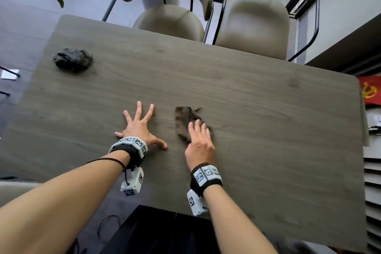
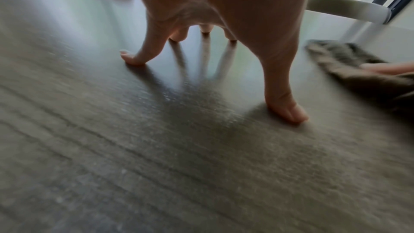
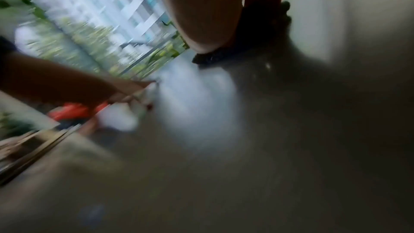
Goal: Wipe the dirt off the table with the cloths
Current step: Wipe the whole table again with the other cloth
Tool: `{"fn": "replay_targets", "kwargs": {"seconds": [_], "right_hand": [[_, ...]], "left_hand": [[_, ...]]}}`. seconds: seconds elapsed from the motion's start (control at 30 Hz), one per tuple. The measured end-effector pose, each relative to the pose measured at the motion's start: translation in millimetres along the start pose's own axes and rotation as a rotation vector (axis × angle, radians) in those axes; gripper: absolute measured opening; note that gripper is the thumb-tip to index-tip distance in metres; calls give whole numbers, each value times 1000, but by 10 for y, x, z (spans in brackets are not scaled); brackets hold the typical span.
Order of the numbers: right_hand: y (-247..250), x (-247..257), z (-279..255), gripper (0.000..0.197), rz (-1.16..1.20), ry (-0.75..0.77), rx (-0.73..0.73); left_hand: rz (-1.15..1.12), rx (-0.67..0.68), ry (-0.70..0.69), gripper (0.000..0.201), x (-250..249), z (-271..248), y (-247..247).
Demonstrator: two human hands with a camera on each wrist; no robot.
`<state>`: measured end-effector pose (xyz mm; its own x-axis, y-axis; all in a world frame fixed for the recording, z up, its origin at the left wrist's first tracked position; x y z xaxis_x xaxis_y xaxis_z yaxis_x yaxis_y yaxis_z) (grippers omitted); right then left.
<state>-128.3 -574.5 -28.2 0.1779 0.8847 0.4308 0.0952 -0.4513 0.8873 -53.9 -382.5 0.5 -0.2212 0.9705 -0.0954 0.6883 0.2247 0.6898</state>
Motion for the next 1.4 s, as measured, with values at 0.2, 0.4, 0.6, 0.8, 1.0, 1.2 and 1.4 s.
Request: {"fn": "replay_targets", "kwargs": {"seconds": [0.2, 0.4, 0.6, 0.8, 1.0, 1.2, 1.4], "right_hand": [[193, 189, -37, 55, 148, 148, 178], [1129, -1088, 449, 40, 303, -320, -118], [491, -1012, 108, 73, 133, -357, -194], [-291, 453, -757, 78, 145, 33, 43], [166, 187, -530, 62, 346, -6, 132], [1005, -1091, -195, 59, 219, -482, -138], [342, -553, -591, 61, -44, -448, -75]], "left_hand": [[-1, -3, -13, 149, -20, -7, 7], [8, 29, 4, 155, -16, -42, 39], [9, 20, -4, 156, 7, -11, 8], [10, 0, -12, 132, 9, 11, -6], [-22, 16, -34, 132, 11, 7, 16], [-38, 48, -43, 157, 13, -52, 27], [-34, 56, -48, 158, 17, -39, 19]]}}
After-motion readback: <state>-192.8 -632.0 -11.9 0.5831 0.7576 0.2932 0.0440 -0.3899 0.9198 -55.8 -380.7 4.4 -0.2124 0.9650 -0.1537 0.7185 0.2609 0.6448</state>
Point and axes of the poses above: each hand's wrist, its own z-axis towards the middle knuckle, its own y-axis out of the back of the hand, x = y × z, the point moved 4 cm from there along z, towards the middle knuckle, and after that the axes turned 2 degrees about y, right-handed, at the moved point
